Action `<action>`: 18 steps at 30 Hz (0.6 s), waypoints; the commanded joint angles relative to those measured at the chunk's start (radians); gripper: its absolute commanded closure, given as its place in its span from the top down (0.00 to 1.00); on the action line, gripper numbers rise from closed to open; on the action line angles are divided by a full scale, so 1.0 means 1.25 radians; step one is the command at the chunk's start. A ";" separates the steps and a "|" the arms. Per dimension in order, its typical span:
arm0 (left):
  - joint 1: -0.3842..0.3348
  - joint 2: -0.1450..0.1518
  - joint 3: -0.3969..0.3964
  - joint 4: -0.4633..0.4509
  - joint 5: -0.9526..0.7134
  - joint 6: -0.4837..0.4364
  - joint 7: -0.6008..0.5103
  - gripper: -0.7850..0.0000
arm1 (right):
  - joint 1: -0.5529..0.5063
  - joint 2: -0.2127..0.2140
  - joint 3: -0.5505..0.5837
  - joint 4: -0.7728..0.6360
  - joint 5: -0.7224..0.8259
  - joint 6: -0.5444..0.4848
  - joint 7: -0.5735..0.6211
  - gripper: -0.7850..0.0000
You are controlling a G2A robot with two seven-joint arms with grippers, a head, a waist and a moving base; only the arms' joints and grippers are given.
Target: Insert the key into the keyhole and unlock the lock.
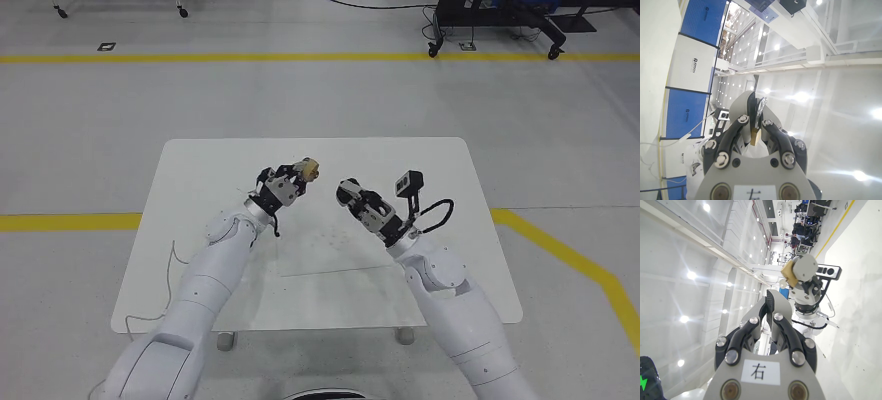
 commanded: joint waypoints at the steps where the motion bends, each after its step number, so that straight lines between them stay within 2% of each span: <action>1: -0.006 -0.001 0.002 0.008 -0.007 0.025 -0.014 0.00 | 0.003 0.001 -0.008 -0.004 -0.056 -0.022 -0.008 0.00; 5: -0.014 -0.003 0.008 0.021 -0.015 0.060 -0.047 0.00 | 0.045 -0.006 -0.046 0.039 -0.218 -0.061 -0.126 0.00; 8: -0.021 -0.003 0.011 0.034 -0.022 0.099 -0.074 0.00 | 0.072 -0.013 -0.079 0.067 -0.242 -0.088 -0.147 0.00; 18: -0.029 -0.003 0.014 0.049 -0.011 0.095 -0.081 0.00 | 0.096 -0.020 -0.117 0.087 -0.289 -0.118 -0.170 0.00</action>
